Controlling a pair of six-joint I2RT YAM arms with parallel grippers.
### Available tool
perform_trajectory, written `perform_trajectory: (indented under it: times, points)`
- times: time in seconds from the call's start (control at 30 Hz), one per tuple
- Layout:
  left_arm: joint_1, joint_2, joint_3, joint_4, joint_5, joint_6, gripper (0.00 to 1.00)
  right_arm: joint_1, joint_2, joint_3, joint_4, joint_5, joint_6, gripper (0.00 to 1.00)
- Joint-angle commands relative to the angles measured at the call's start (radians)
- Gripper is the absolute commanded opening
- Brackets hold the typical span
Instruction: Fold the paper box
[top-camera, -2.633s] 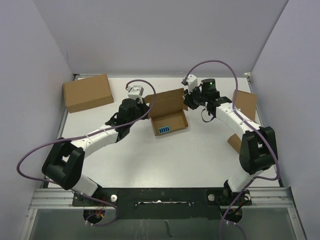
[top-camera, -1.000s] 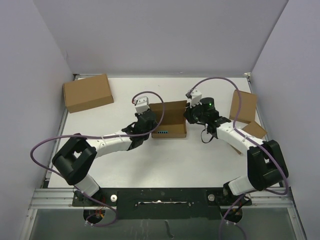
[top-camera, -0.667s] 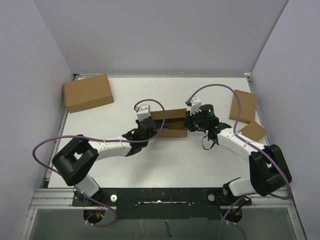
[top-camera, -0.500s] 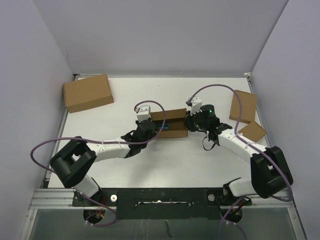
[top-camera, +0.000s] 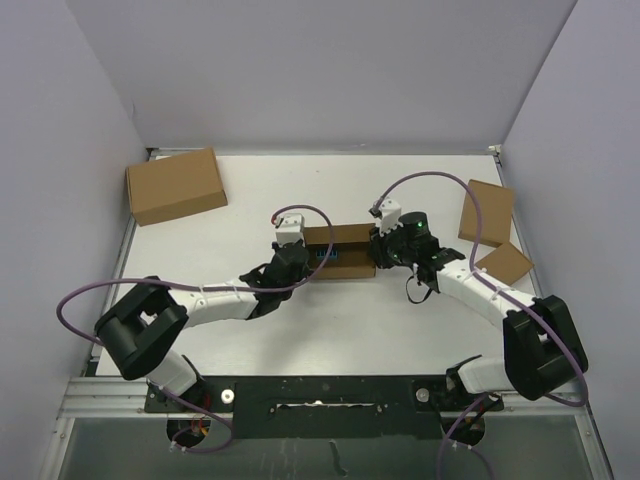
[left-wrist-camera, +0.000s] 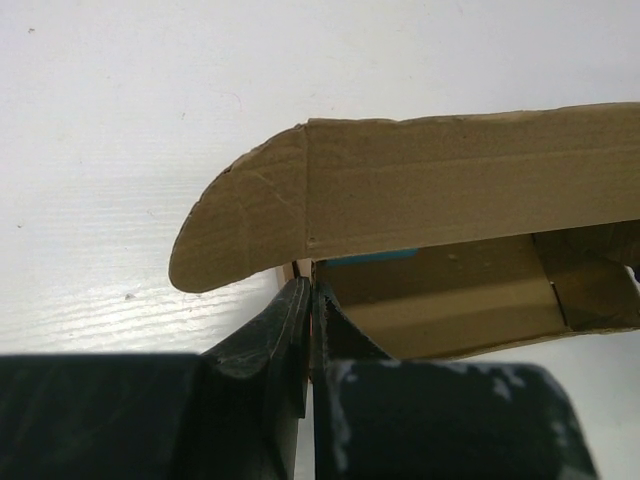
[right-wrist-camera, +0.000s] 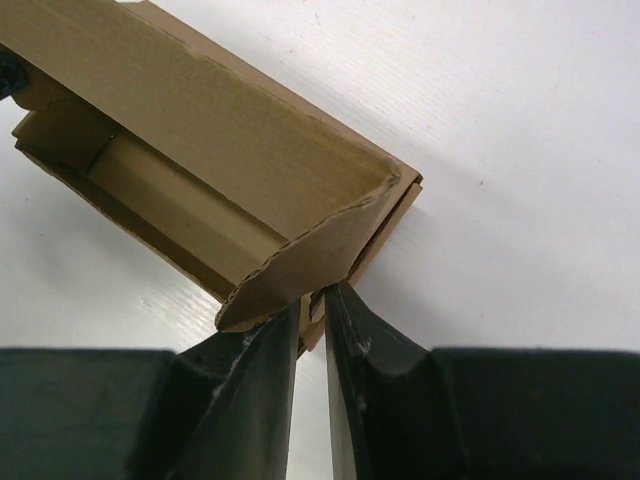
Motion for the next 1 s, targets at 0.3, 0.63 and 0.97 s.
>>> perform_trajectory:
  times: [0.3,0.63,0.97]
  points:
    - [-0.015,-0.101,0.001,-0.005,0.040,0.025,0.05,0.015,-0.072,0.015,-0.068,-0.015,-0.063,0.23]
    - [-0.020,-0.141,-0.018,-0.015,0.096,0.023,0.13,0.017,-0.069,0.007,-0.096,0.013,-0.064,0.13]
    - [-0.020,-0.246,-0.070,-0.043,0.149,0.027,0.24,0.017,-0.029,0.007,-0.087,0.082,-0.069,0.00]
